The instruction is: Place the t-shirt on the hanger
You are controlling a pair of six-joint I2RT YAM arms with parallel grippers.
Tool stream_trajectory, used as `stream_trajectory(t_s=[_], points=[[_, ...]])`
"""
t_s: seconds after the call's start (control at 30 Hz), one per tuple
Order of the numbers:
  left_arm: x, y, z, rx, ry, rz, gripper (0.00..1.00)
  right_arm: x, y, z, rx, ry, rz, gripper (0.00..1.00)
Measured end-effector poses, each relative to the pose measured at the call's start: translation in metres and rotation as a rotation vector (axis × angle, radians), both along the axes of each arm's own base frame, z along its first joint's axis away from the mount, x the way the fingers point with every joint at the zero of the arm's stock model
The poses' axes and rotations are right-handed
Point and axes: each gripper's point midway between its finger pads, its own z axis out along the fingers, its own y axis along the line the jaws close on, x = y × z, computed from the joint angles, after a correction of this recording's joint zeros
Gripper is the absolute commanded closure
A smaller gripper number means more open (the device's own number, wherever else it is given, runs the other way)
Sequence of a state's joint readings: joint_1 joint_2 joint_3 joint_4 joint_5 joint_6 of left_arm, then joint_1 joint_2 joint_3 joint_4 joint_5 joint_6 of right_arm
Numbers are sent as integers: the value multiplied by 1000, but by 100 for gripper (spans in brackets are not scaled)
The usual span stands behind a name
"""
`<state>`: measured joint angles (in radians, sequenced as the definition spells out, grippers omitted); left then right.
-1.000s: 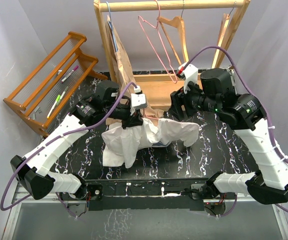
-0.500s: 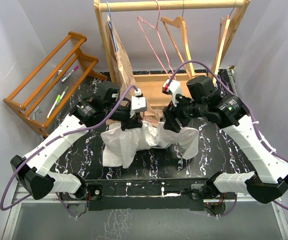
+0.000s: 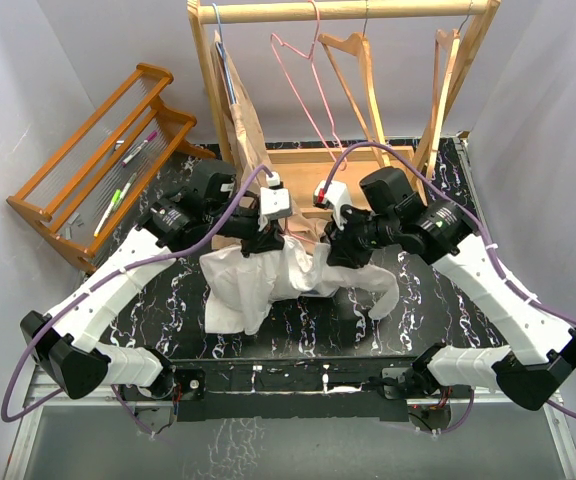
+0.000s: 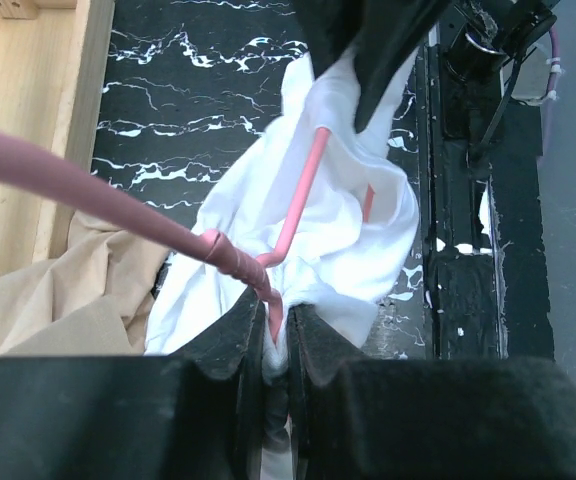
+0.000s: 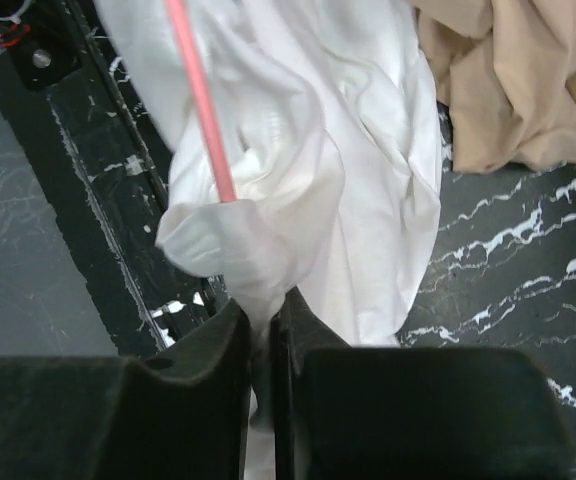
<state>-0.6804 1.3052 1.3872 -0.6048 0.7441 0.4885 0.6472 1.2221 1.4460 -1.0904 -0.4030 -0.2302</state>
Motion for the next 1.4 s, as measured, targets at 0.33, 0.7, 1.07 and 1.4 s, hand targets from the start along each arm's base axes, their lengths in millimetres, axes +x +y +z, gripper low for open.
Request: stream_trajectory(t_s=[0.33,0.7,1.07,1.4], points=[[16,0,9,-26,-35,56,36,1,3,30,23,-77,32,92],[39,22,14,-25,-28,179,9,8,-9,31,-15,-82,-28,92],[54,73,-6,42,-134,398,12,4,-10,35,1,-87,-23,92],[44,104,-51,94,-179,503,45,-2,-10,40,24,-91,-8,92]])
